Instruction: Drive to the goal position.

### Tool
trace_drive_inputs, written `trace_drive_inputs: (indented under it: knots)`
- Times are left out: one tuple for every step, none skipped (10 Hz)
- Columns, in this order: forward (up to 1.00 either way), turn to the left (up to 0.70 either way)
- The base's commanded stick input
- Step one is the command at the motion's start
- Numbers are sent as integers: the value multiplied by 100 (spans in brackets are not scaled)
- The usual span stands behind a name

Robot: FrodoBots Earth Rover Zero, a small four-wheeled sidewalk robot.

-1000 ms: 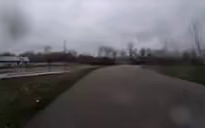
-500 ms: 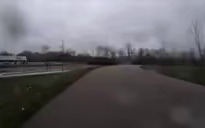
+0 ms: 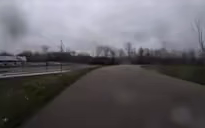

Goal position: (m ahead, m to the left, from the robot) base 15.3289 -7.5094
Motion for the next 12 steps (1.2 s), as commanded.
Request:
trace_drive_inputs:
  knots:
    - [70,0]
    - [70,0]
    - [70,0]
    - [70,0]
    - [70,0]
    - [70,0]
    - [70,0]
    - [70,0]
    - [70,0]
    - [70,0]
    - [70,0]
    - [70,0]
